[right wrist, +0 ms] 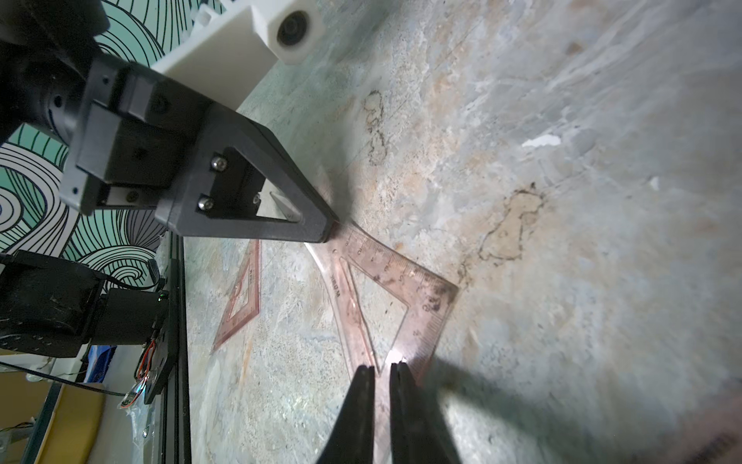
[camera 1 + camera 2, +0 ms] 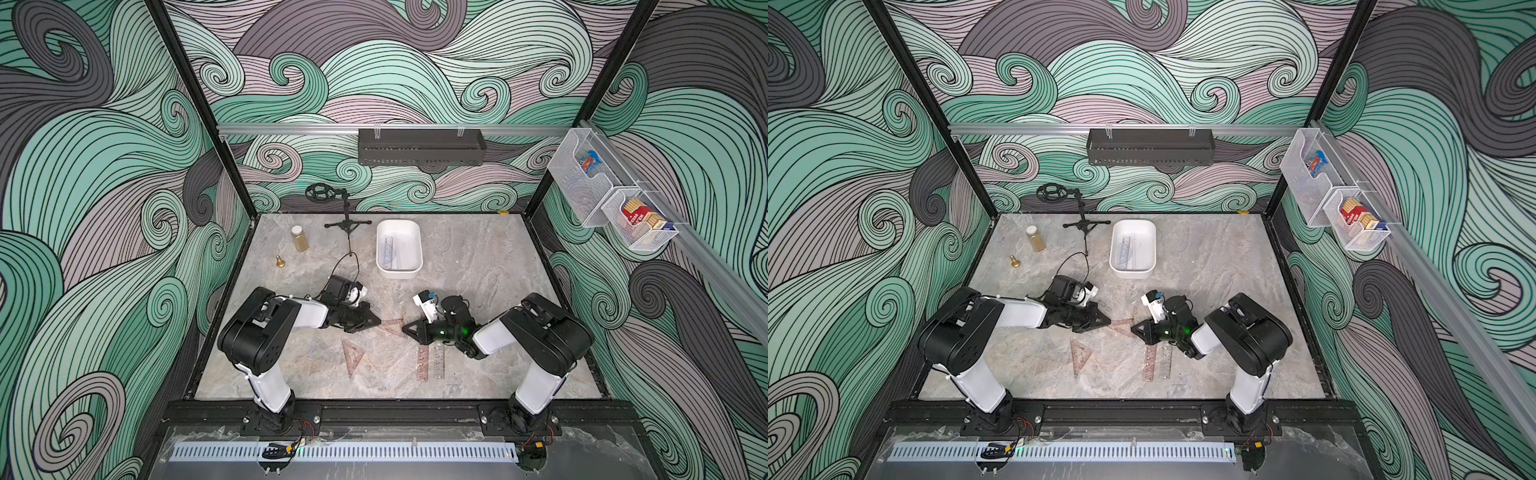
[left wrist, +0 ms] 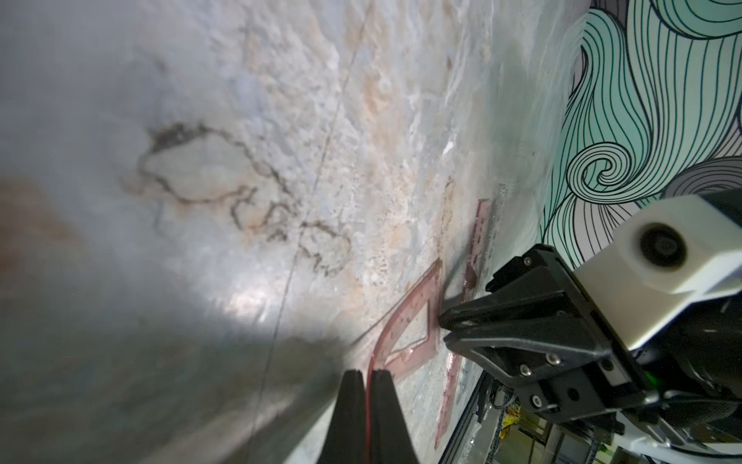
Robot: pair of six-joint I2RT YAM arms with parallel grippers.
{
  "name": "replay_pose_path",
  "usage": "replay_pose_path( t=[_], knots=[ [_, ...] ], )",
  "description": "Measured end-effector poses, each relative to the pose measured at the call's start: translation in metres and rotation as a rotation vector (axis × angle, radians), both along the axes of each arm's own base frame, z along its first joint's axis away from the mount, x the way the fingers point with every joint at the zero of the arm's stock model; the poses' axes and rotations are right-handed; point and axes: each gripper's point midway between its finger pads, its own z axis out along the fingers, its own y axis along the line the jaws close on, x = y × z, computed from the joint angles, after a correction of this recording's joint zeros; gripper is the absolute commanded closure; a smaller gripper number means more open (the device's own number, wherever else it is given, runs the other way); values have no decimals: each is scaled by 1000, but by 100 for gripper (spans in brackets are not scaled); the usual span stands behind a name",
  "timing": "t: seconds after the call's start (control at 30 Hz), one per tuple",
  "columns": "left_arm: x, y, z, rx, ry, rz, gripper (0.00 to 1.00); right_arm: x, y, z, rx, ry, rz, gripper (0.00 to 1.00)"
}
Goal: Put the scattered rulers into the storage box
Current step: Pick up the ruler from the center of the board.
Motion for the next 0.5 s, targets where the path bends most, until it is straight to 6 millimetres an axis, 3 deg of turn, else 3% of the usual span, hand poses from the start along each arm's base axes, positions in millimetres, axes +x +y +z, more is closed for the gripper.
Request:
replay_pose_path(
  t=[0.13, 0.27, 0.4, 0.5],
  knots=[
    [1, -5, 13, -13, -8, -41, 100, 1, -7, 10, -29, 13, -5, 56],
    [17, -15, 53, -75, -93, -82, 100, 23, -15, 48, 28, -34, -40, 34],
    [24, -20, 98, -188, -178, -89, 100, 37, -21, 72, 117, -27, -65, 22],
    [25, -23, 121, -268, -210, -86, 100, 36, -21, 80, 173, 8, -58, 22]
  ],
)
